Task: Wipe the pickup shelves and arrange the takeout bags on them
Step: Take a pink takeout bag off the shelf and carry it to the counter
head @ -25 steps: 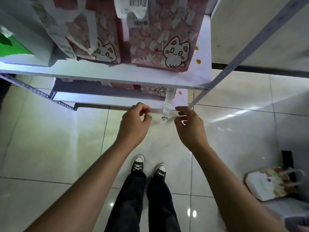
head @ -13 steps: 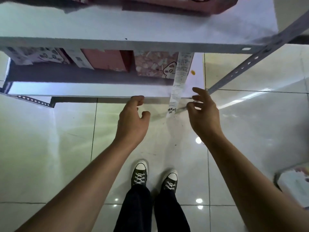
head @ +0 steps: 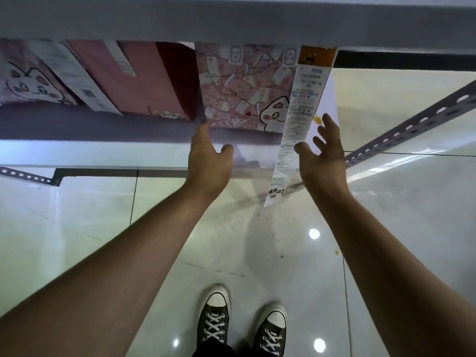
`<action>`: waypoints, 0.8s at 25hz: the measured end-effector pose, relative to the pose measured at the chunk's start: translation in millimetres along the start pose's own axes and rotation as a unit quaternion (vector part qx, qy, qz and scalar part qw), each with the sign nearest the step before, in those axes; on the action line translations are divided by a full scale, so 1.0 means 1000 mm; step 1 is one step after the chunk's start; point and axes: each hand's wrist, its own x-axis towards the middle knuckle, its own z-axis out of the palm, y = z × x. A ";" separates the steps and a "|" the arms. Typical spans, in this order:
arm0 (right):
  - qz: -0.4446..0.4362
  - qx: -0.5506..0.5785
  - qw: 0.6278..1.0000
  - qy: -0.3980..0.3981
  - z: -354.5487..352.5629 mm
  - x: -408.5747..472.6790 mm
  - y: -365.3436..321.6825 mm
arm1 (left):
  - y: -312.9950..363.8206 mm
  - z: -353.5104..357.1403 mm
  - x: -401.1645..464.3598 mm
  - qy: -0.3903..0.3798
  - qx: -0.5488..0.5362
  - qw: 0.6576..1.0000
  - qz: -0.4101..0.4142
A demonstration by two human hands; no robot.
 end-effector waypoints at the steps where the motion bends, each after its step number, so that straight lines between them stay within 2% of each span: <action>1: 0.002 0.006 1.000 0.000 0.003 0.008 -0.001 | 0.001 0.002 0.008 0.013 -0.012 1.000 -0.013; 7: -0.002 0.062 0.998 -0.015 0.014 0.029 -0.010 | 0.017 0.002 0.049 0.030 -0.004 1.000 -0.008; 12: -0.011 0.081 0.996 -0.022 0.015 0.036 -0.012 | 0.029 0.009 0.060 0.013 -0.102 0.995 0.016; 15: -0.005 0.081 0.996 -0.022 0.013 0.040 -0.013 | 0.031 0.010 0.065 0.039 -0.062 0.997 0.023; 17: -0.007 0.086 0.996 -0.017 0.013 0.042 -0.013 | 0.032 0.005 0.076 0.072 -0.013 0.997 -0.005; 20: -0.018 0.101 0.995 -0.016 0.016 0.042 -0.012 | 0.030 0.000 0.087 0.040 -0.020 0.999 -0.022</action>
